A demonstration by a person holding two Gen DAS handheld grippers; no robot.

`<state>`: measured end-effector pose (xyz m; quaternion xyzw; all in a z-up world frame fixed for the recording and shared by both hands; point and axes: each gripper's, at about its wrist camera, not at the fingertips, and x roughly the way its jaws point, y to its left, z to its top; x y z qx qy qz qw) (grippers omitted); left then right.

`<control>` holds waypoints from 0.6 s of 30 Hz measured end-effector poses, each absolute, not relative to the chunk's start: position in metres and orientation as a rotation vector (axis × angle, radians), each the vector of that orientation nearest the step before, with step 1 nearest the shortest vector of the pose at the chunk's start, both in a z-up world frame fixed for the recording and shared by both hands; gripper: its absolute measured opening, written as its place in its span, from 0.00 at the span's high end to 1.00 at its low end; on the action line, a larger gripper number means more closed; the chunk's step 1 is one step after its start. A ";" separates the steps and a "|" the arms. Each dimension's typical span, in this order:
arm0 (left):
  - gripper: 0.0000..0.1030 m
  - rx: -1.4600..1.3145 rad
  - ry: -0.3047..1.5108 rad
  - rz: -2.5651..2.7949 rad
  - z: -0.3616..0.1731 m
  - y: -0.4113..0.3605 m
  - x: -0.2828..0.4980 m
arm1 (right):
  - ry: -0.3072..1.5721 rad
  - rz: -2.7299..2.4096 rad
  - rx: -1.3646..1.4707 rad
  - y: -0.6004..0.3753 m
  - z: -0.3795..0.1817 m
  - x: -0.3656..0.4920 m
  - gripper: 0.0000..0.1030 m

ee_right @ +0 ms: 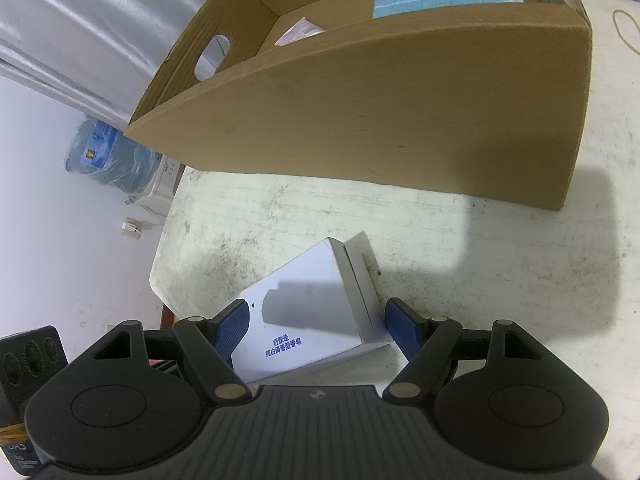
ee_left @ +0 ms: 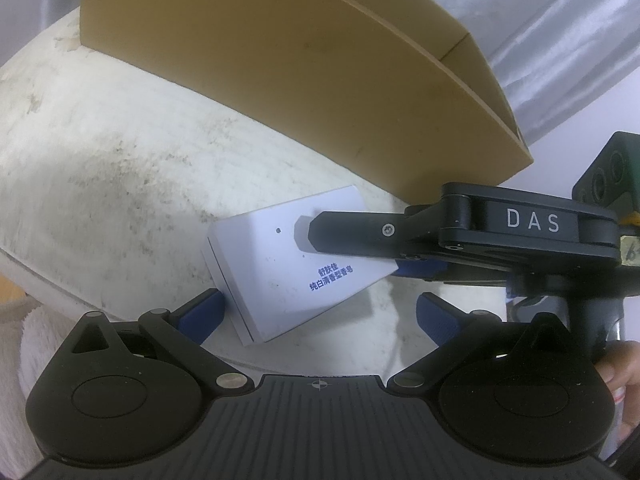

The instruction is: Organize objects

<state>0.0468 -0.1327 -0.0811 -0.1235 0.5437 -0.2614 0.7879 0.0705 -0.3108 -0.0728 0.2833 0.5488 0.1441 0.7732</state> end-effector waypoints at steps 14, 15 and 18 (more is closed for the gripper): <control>0.06 -0.019 1.072 -0.583 -0.082 -0.141 0.037 | 1.186 0.279 0.631 -0.317 -0.070 0.070 0.30; 0.07 0.017 1.061 -0.582 -0.082 -0.143 0.035 | 1.178 0.269 0.631 -0.317 -0.070 0.070 0.33; 0.12 0.114 1.030 -0.573 -0.083 -0.150 0.033 | 1.173 0.269 0.625 -0.318 -0.070 0.069 0.36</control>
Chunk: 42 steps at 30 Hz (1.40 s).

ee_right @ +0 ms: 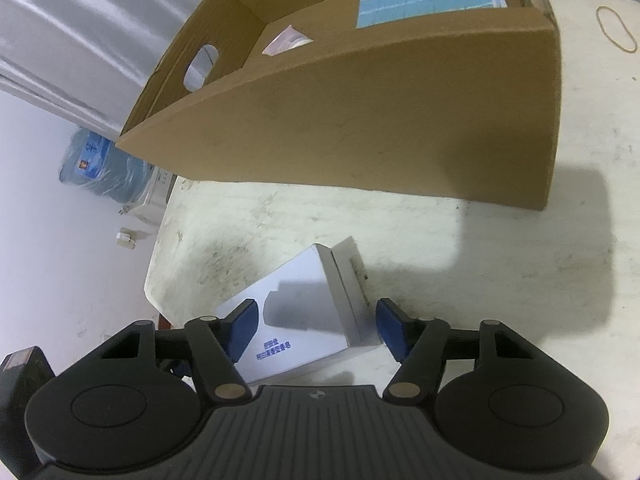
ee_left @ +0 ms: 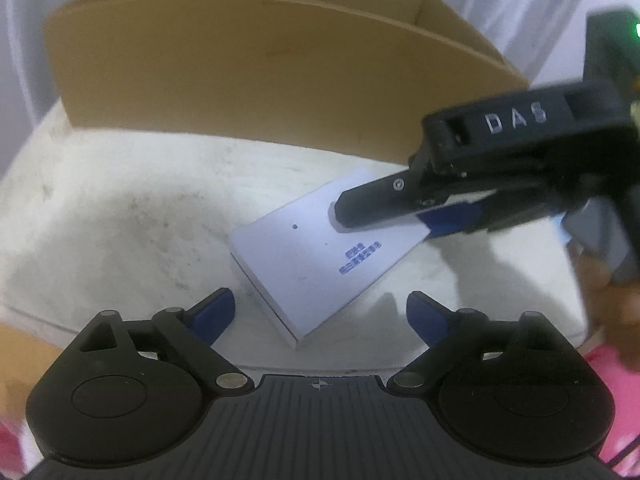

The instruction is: Organize objects

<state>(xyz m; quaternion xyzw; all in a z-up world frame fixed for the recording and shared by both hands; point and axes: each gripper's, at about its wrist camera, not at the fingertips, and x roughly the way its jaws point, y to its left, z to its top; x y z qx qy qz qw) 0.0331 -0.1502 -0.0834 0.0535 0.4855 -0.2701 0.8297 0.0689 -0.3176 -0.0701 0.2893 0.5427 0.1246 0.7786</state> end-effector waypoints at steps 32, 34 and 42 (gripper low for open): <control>0.23 0.131 0.971 -0.491 -0.088 -0.161 0.026 | 1.124 0.299 0.509 -0.300 -0.068 0.058 0.39; 0.23 0.120 0.973 -0.489 -0.087 -0.160 0.027 | 1.126 0.296 0.505 -0.300 -0.066 0.059 0.39; 0.25 0.084 0.979 -0.484 -0.082 -0.156 0.028 | 1.128 0.290 0.490 -0.297 -0.061 0.059 0.39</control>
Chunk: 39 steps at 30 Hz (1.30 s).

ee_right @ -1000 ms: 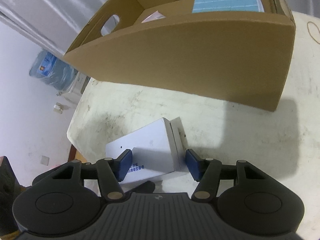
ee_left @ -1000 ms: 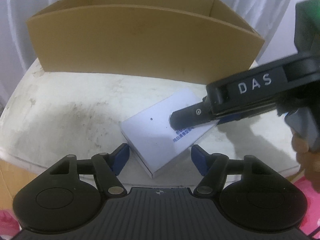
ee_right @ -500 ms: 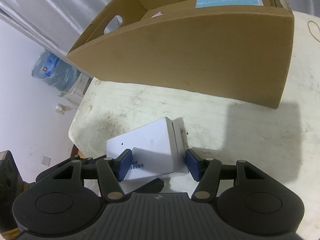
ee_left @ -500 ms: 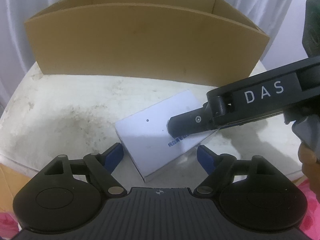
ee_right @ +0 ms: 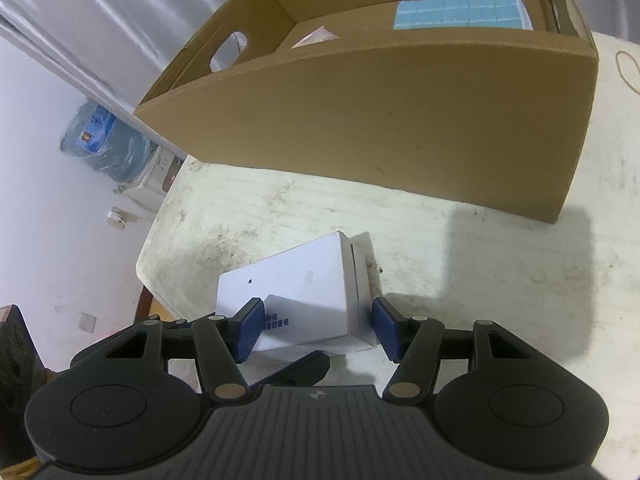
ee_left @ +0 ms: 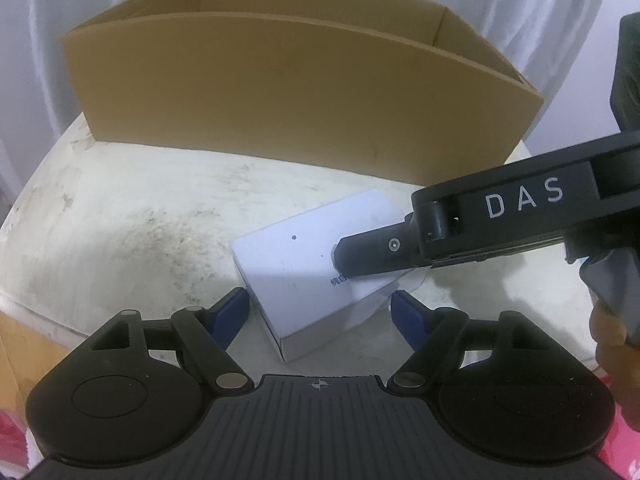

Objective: Organize objects
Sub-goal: 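Close the right gripper on the small white box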

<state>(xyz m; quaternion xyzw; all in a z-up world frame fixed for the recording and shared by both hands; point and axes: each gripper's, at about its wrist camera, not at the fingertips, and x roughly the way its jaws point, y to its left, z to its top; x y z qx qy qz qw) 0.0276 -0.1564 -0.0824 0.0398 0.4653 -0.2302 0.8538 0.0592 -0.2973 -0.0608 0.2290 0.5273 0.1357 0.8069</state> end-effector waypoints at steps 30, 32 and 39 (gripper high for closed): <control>0.27 0.038 0.994 -0.485 -0.076 -0.141 0.016 | 1.149 0.301 0.490 -0.289 -0.061 0.050 0.39; 0.28 0.036 1.002 -0.491 -0.077 -0.140 0.014 | 1.155 0.296 0.507 -0.291 -0.065 0.048 0.39; 0.25 0.036 1.016 -0.493 -0.076 -0.142 0.014 | 1.160 0.298 0.603 -0.301 -0.070 0.049 0.33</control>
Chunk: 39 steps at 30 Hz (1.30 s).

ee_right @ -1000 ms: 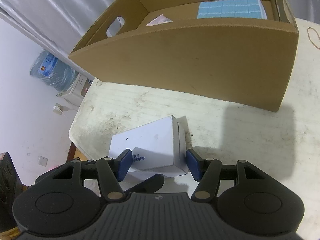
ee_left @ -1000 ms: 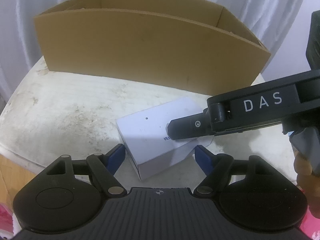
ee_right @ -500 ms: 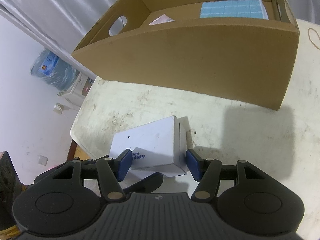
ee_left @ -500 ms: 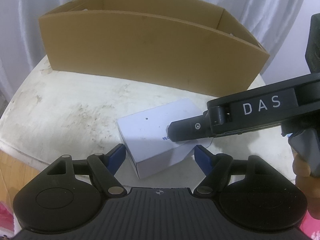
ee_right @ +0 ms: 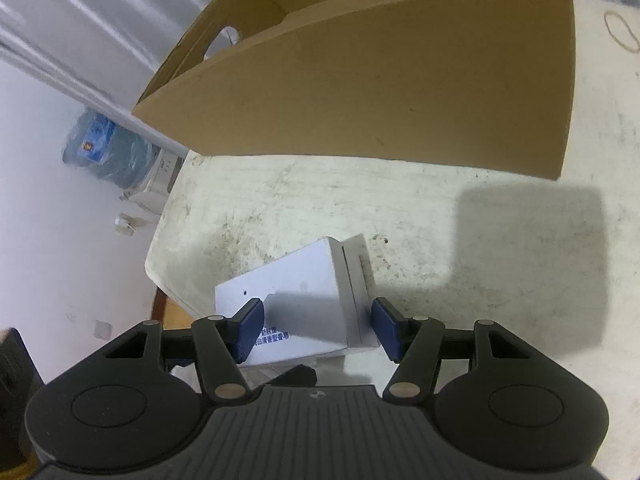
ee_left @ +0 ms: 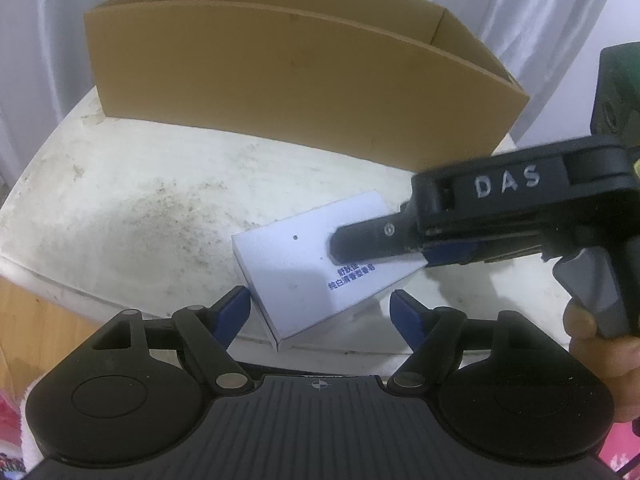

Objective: Organize objects
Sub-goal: 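Close the right gripper on the small white box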

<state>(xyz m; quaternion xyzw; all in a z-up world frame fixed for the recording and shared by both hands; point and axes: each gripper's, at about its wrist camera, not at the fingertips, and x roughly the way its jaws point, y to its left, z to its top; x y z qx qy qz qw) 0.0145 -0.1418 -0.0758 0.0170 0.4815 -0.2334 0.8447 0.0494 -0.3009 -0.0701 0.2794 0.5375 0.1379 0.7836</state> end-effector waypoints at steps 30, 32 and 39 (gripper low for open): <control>0.21 0.054 1.031 -0.482 -0.076 -0.146 0.012 | 1.157 0.364 0.782 -0.308 -0.081 0.055 0.00; 0.21 0.055 1.031 -0.482 -0.075 -0.146 0.012 | 1.157 0.362 0.784 -0.308 -0.080 0.055 0.00; 0.21 0.054 1.031 -0.481 -0.075 -0.146 0.012 | 1.151 0.360 0.767 -0.307 -0.078 0.053 0.00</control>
